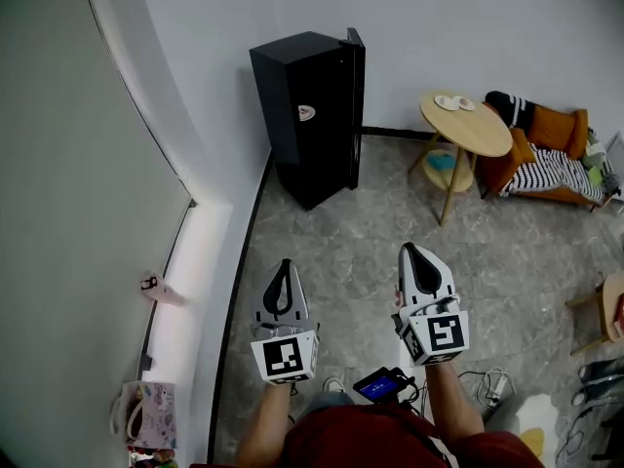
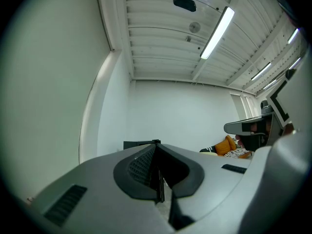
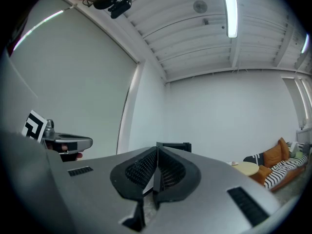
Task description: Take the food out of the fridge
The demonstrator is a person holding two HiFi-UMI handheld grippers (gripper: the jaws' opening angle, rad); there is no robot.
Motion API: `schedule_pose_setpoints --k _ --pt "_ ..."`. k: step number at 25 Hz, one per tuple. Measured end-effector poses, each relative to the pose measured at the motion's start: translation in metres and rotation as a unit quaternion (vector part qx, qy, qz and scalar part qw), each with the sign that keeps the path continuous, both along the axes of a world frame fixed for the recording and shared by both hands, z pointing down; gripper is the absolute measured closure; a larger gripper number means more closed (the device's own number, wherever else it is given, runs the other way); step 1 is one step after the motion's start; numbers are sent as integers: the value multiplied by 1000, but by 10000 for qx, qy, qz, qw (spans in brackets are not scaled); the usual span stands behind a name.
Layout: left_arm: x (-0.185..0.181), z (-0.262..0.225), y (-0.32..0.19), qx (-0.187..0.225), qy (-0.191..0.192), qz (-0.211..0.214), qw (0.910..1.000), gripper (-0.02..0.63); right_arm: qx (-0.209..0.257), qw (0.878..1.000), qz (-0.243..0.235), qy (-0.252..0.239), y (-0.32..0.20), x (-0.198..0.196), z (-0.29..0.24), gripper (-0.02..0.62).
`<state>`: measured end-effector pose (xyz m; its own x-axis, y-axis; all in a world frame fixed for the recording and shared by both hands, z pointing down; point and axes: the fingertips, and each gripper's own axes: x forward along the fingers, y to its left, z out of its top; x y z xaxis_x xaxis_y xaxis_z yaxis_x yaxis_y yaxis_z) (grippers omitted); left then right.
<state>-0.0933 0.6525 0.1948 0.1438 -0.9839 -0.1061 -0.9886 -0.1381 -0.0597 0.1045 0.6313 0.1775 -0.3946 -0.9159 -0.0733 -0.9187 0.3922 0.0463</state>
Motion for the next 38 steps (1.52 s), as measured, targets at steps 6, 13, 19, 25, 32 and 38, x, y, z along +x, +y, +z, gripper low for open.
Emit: schedule_pose_setpoints --k 6,13,19,25,32,38 --pt "-23 1 -24 0 34 -11 10000 592 94 9999 -85 4 -23 -27 1 572" --pt "-28 2 -47 -13 76 29 10000 592 54 9999 -81 -44 -42 -37 -1 572" --pt "-20 3 -69 -21 40 64 10000 592 115 9999 -67 -63 -68 -31 1 572" --pt "-15 7 -113 -25 40 -35 10000 592 216 9994 -138 -227 -114 -26 5 572" --pt "11 5 -183 -41 70 -125 9999 592 69 9996 -259 -64 -185 -1 10 572" --pt "36 5 -243 -65 130 -186 9997 592 140 9993 -325 -113 -245 20 0 572"
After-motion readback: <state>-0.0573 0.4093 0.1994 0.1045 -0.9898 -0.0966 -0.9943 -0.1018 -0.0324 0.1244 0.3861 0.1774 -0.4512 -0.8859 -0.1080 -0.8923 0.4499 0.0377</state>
